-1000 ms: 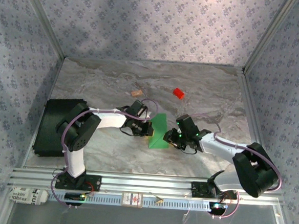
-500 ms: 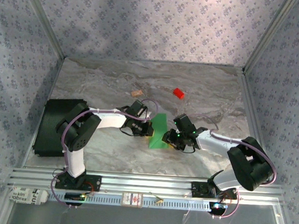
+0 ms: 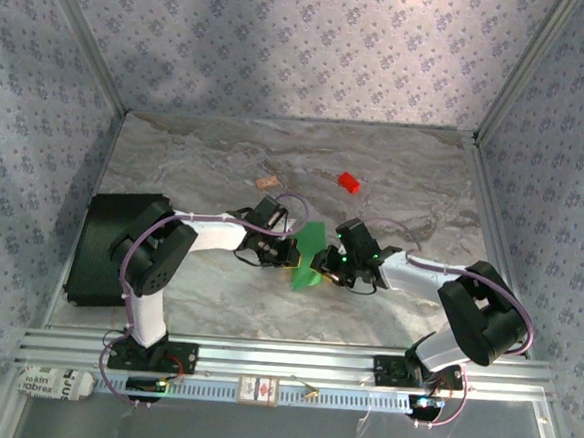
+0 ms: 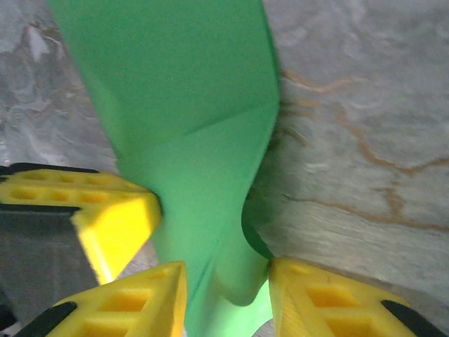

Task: Fold a paper plane with a square sheet of paper (pick it up from the middle)
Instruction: Turn over the paper at the center of the table.

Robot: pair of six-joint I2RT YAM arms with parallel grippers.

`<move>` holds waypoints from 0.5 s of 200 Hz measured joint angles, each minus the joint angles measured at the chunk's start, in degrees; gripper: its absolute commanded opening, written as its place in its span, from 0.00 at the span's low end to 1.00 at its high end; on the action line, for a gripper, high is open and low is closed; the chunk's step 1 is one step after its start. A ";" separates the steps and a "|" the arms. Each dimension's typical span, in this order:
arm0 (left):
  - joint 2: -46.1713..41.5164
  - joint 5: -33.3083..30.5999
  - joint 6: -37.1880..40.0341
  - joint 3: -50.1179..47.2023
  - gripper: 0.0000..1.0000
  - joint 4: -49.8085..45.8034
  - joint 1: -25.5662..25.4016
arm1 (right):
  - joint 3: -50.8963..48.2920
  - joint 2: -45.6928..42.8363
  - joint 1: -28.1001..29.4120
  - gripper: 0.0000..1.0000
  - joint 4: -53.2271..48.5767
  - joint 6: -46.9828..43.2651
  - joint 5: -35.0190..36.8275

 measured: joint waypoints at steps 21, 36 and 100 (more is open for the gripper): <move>-0.02 0.02 0.00 -0.11 0.06 0.20 0.00 | 0.48 0.35 -0.83 0.37 1.64 -0.22 -0.59; -0.02 0.20 -0.02 -0.22 0.06 0.44 0.07 | 0.52 0.90 -1.86 0.37 2.80 -0.42 -1.14; -0.02 0.44 -0.24 -0.39 0.05 0.76 0.07 | 0.52 3.69 -4.98 0.36 6.27 -0.90 -3.91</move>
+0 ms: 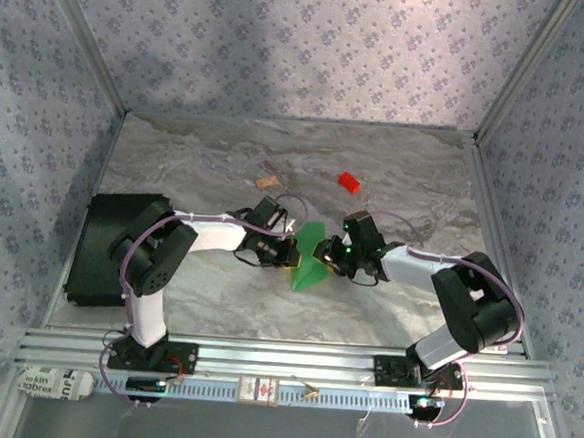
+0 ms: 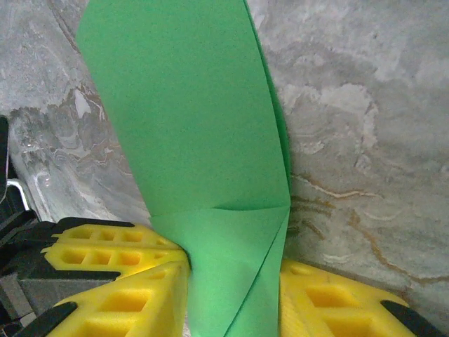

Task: Fold a paper plane with a square sheet of paper (pick it up from the middle)
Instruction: Turn over the paper at the center of the table.

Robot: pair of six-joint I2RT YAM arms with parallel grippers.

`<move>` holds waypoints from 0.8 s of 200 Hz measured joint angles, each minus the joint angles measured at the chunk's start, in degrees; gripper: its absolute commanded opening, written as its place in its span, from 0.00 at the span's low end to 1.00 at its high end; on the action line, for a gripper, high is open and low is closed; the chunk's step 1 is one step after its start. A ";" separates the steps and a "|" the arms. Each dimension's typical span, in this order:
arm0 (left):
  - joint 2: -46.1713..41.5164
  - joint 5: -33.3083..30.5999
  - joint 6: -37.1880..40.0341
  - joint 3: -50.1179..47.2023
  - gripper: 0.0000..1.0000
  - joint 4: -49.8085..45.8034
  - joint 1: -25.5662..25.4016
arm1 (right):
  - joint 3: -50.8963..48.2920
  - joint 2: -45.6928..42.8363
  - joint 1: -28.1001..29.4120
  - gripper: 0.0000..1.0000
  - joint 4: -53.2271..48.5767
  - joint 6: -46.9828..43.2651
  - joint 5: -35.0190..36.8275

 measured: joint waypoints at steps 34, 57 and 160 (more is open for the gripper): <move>0.00 0.02 -0.42 0.00 0.05 0.02 0.00 | -0.28 0.02 -0.70 0.34 1.29 0.02 -0.15; 0.00 0.04 -0.42 0.00 0.05 0.02 0.00 | -1.55 0.02 -1.40 0.32 2.95 0.04 -0.15; -0.02 0.42 -0.87 -0.26 0.05 0.48 0.00 | -4.37 0.87 -2.32 0.23 8.00 0.74 -0.57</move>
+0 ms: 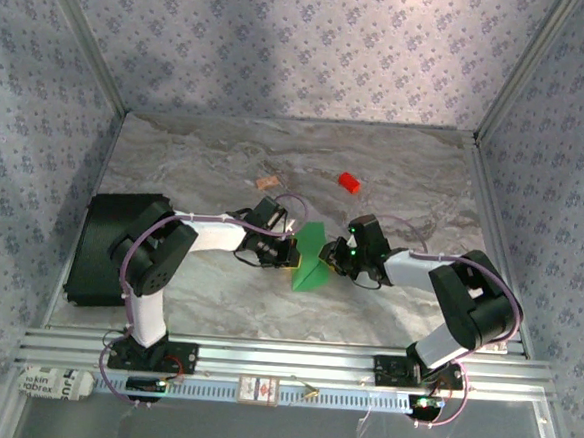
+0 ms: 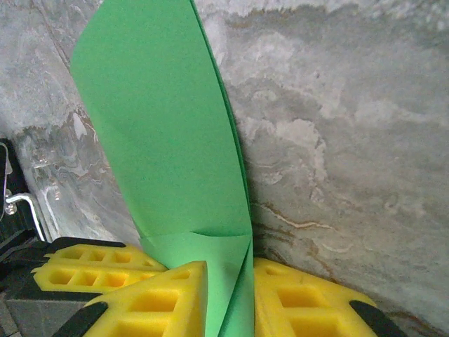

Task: Fold a paper plane with a square sheet of paper (pick it up from the middle)
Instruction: Turn over the paper at the center of the table.

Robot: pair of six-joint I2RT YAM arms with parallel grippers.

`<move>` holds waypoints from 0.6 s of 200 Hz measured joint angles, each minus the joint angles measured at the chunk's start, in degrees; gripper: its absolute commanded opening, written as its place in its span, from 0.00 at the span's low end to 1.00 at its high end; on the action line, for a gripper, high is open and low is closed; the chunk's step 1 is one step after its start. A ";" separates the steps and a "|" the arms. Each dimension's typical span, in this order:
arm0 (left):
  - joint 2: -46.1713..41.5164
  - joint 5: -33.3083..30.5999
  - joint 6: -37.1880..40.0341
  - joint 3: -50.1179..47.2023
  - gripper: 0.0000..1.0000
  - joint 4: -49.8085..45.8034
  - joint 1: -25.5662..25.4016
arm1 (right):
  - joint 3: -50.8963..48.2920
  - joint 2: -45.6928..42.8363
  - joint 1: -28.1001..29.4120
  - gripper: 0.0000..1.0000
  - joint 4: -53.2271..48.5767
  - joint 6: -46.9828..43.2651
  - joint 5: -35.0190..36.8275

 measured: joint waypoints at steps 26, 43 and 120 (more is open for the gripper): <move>0.02 0.07 -0.02 0.00 0.06 0.04 0.02 | -0.39 0.00 -0.33 0.18 0.83 0.37 0.00; 0.02 0.20 -0.11 0.00 0.06 0.07 0.00 | -0.68 0.00 -0.44 0.14 1.55 0.42 -0.02; -0.35 0.42 -1.53 -0.44 0.14 0.52 0.00 | -1.73 -0.07 -1.05 0.09 3.69 0.59 -1.16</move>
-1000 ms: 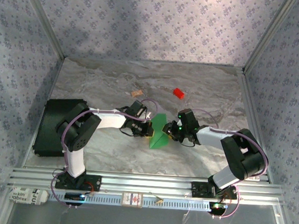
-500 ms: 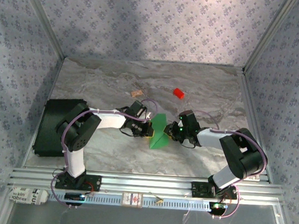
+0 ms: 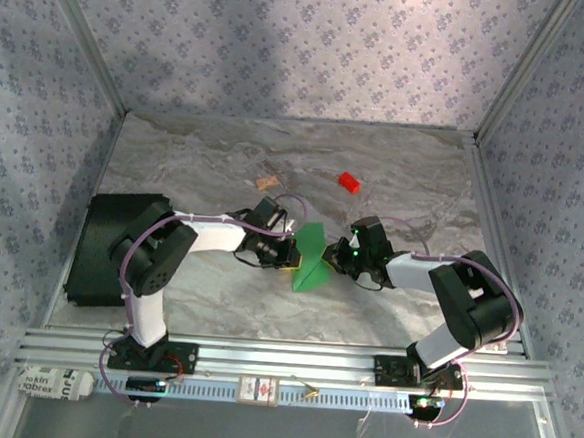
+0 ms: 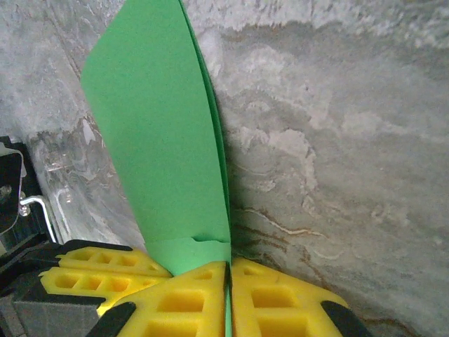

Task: Fold a paper plane with a square sheet of paper (pick it up from the middle)
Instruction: Turn over the paper at the center of the table.

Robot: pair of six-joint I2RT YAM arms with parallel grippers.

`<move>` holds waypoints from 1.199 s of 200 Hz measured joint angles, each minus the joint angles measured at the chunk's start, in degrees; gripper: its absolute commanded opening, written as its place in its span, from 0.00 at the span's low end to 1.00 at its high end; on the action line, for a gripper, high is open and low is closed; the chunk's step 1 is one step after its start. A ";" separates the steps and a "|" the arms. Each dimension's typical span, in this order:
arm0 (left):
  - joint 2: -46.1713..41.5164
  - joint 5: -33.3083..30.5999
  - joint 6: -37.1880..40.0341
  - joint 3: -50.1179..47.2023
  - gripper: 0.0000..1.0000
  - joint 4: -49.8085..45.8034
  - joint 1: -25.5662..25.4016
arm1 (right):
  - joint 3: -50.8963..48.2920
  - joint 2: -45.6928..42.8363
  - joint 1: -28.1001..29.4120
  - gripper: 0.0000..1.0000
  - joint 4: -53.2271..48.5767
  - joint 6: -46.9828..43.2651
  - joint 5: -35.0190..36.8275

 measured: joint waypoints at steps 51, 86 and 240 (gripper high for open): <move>-2.86 -0.04 -1.66 -1.46 0.24 0.55 0.00 | -0.31 -2.40 -0.26 0.08 -0.59 -0.90 -0.07; -7.61 -0.52 -2.99 -3.04 0.27 1.05 0.00 | -0.28 -5.46 -0.72 0.08 -3.93 -3.54 0.57; -19.41 -9.51 -3.41 -7.37 0.27 0.02 3.80 | 21.94 -16.81 1.44 0.08 -55.54 -25.35 30.18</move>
